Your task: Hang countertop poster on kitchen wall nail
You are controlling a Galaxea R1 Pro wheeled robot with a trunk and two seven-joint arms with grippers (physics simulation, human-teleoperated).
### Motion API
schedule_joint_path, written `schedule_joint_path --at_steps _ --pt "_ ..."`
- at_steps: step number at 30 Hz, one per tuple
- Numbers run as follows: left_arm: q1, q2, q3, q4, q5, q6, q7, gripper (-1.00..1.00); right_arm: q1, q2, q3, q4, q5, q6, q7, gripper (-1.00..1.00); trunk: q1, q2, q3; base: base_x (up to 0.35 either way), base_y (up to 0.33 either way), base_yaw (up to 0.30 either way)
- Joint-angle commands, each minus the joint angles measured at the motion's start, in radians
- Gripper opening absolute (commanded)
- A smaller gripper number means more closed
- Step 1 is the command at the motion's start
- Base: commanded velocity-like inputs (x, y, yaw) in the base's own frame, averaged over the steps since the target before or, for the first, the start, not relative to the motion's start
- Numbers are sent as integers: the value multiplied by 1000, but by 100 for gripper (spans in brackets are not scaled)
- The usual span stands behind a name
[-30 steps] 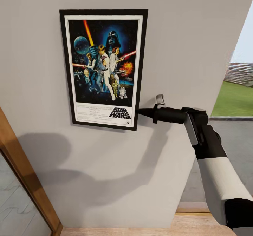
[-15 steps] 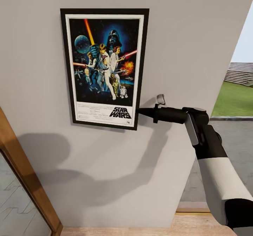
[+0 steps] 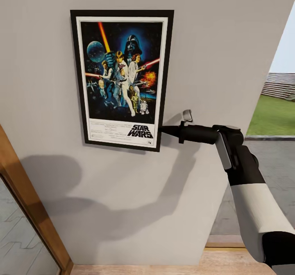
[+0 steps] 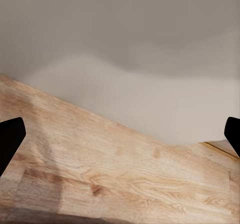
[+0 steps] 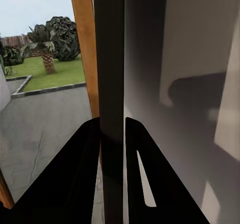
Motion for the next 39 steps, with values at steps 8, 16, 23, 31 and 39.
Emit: schedule_joint_path --at_steps 8,16,23,31,39 --pt "0 6 -10 0 5 -7 -3 100 0 -1 1 1 -3 8 1 -100 1 -2 -2 0 0 0" --pt "0 6 -10 0 5 -7 -3 100 0 -1 3 1 -3 8 1 -100 1 -2 -2 0 13 0" --pt "0 7 -10 1 5 -7 -2 100 0 -1 2 1 -3 8 1 -100 1 -2 -2 0 29 0" --pt "0 6 -10 0 5 -7 -2 100 0 -1 2 1 -3 8 1 -100 1 -2 -2 0 4 0" --pt "0 7 -10 1 5 -7 -3 100 0 -1 1 1 -3 8 1 -100 1 -2 -2 0 0 0"
